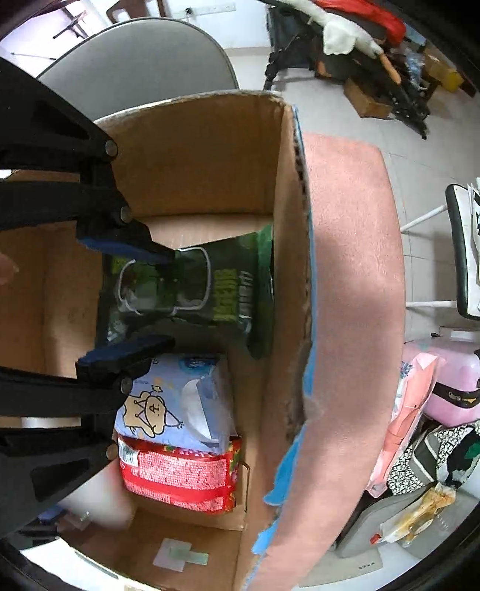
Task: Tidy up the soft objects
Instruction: 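Place both bags into the box beside the tissue pack and release, then move both tools back over the table toward the remaining items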
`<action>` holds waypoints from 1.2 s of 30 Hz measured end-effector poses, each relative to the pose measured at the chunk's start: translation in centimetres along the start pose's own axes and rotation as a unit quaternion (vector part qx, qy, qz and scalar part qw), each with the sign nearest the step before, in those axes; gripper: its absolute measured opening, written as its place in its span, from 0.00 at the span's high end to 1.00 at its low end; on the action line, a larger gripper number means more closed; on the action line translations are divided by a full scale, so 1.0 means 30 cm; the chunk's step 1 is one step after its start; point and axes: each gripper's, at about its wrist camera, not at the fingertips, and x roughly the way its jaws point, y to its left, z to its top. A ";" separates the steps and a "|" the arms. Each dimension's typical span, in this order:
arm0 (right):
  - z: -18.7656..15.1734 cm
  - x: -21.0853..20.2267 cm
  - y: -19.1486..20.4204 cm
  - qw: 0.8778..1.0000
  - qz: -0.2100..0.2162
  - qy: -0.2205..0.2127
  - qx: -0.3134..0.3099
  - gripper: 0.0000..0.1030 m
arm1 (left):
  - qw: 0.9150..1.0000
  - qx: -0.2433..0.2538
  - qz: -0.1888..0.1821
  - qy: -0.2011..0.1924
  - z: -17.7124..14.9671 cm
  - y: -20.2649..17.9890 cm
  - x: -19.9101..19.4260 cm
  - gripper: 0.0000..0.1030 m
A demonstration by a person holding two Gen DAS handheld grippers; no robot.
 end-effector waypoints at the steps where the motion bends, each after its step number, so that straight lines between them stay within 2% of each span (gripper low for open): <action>1: -0.001 -0.005 0.011 1.000 0.003 -0.002 -0.001 0.03 | 1.000 -0.002 -0.005 -0.003 0.001 0.001 -0.007 0.56; 5: 0.000 -0.037 0.028 1.000 0.005 -0.012 0.002 0.02 | 1.000 -0.002 -0.007 -0.019 -0.025 0.012 -0.065 0.53; 8: -0.003 -0.076 0.035 1.000 0.002 -0.025 0.006 0.00 | 0.999 0.002 -0.002 -0.036 -0.059 0.021 -0.110 0.41; 13: -0.014 -0.136 0.015 0.999 0.004 -0.040 0.004 0.00 | 0.998 0.006 0.000 -0.062 -0.150 0.039 -0.178 0.41; 20: -0.110 -0.260 0.019 0.997 -0.010 -0.080 -0.018 0.00 | 0.995 0.007 -0.009 -0.103 -0.340 0.054 -0.271 0.41; 22: -0.143 -0.297 0.017 0.995 -0.014 -0.093 -0.024 0.00 | 0.993 0.005 -0.010 -0.120 -0.395 0.056 -0.302 0.30; 23: -0.160 -0.312 0.013 0.995 -0.014 -0.099 -0.025 0.00 | 0.992 0.004 -0.008 -0.125 -0.416 0.055 -0.314 0.19; 24: -0.184 -0.343 0.010 0.994 -0.015 -0.106 -0.026 0.00 | 0.991 -0.001 -0.008 -0.133 -0.441 0.060 -0.326 0.12; 28: -0.276 -0.400 -0.013 0.990 -0.025 -0.133 -0.030 0.00 | 0.986 -0.014 -0.007 -0.166 -0.552 0.073 -0.379 0.08; 30: -0.319 -0.427 -0.022 0.989 -0.026 -0.145 -0.033 0.00 | 0.984 -0.020 -0.009 -0.179 -0.604 0.079 -0.400 0.02; 36: -0.440 -0.527 -0.034 0.981 -0.026 -0.188 -0.047 0.00 | 0.976 -0.016 0.006 -0.218 -0.745 0.057 -0.472 0.02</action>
